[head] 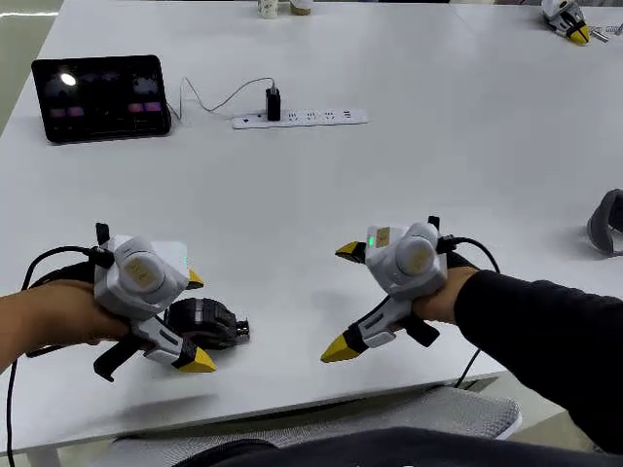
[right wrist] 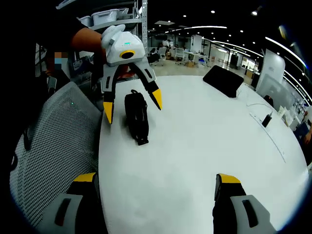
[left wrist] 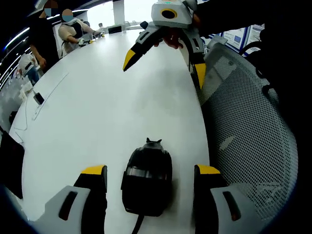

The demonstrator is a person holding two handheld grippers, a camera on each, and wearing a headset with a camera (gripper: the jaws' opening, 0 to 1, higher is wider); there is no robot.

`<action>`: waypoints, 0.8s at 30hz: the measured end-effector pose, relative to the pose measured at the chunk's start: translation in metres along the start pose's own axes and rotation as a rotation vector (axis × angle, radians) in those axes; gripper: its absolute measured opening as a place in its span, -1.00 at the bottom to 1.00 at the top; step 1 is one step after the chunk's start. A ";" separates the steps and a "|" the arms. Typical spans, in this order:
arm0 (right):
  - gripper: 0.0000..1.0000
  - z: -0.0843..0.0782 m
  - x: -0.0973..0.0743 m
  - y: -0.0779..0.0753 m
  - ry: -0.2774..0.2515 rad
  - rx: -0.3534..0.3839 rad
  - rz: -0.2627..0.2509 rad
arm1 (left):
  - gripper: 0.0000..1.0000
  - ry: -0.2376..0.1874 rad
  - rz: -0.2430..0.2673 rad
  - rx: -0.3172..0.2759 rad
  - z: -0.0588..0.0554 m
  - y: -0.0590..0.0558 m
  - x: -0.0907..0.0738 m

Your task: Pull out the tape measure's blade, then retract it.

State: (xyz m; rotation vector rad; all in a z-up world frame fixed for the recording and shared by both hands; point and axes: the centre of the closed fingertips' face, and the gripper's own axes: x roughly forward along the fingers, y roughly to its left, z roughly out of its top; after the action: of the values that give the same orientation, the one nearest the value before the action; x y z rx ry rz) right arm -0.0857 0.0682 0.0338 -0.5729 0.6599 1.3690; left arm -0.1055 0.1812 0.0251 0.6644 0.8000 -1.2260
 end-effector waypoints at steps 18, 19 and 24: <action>0.62 0.033 0.044 0.010 0.012 -0.066 0.074 | -0.33 0.071 0.052 0.070 -0.011 0.012 0.005; 0.54 0.034 0.046 0.010 0.010 -0.068 0.076 | -0.33 0.071 0.047 0.073 -0.011 0.012 0.005; 0.44 0.035 0.059 0.016 0.023 -0.077 0.089 | -0.34 0.070 0.042 0.071 -0.011 0.011 0.005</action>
State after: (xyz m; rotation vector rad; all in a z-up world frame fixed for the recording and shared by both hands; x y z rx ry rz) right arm -0.0935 0.1353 0.0160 -0.6272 0.6599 1.4782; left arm -0.0960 0.1896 0.0146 0.7819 0.8000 -1.2021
